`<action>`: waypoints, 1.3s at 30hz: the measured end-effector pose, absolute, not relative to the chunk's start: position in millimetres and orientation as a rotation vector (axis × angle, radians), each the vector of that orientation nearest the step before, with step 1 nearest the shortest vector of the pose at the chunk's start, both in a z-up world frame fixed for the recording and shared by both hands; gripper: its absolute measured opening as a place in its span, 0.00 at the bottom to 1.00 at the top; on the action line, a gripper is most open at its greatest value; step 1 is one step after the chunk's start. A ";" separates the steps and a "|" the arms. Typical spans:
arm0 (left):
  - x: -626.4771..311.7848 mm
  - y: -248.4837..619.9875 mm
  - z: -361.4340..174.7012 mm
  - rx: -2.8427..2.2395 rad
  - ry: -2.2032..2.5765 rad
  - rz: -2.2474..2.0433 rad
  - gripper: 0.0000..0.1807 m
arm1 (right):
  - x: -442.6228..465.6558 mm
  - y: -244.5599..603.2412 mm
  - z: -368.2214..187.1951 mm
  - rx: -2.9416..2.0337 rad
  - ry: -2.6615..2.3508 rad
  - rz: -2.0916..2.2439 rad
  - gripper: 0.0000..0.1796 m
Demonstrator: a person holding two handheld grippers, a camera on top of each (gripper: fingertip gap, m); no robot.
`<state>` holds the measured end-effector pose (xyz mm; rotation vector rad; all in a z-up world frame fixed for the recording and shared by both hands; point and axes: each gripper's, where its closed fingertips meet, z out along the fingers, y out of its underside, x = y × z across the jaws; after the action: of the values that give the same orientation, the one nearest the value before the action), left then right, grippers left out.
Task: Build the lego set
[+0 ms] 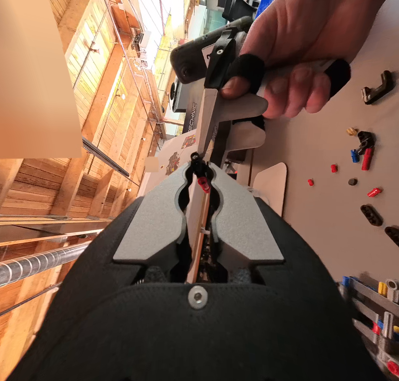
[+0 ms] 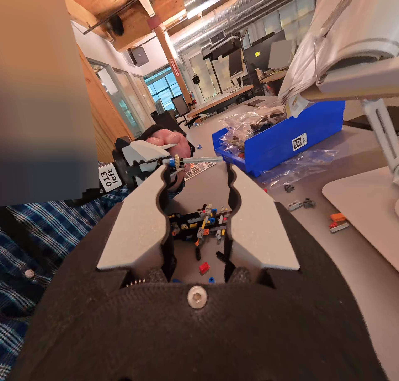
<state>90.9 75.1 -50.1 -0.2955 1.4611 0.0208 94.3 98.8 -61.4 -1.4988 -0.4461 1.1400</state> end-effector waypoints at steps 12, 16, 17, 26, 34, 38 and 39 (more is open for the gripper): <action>89.0 68.8 -42.5 -0.230 1.413 0.044 0.05 | 88.5 89.7 -48.8 -1.440 -0.517 1.062 0.27; 88.7 70.5 -41.2 -0.242 1.406 0.049 0.06 | 92.9 88.5 -41.8 -1.411 -0.512 1.037 0.29; 88.5 71.4 -40.3 -0.244 1.403 0.048 0.05 | 93.3 88.0 -40.6 -1.408 -0.516 1.034 0.29; 91.7 67.0 -44.6 -0.236 1.422 0.035 0.05 | 82.8 85.1 -43.7 -1.392 -0.521 1.122 0.32; 92.8 63.6 -44.5 -0.228 1.422 0.029 0.05 | 81.7 83.1 -42.3 -1.370 -0.508 1.200 0.30; 93.1 62.0 -44.1 -0.229 1.423 0.017 0.05 | 80.3 81.7 -41.6 -1.350 -0.483 1.293 0.29; 93.1 61.3 -43.6 -0.231 1.423 0.009 0.05 | 79.8 81.3 -41.7 -1.347 -0.479 1.319 0.29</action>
<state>93.1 61.3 -43.6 -0.2313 1.4229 0.0089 79.8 81.3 -41.7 -1.3474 -0.4789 1.3186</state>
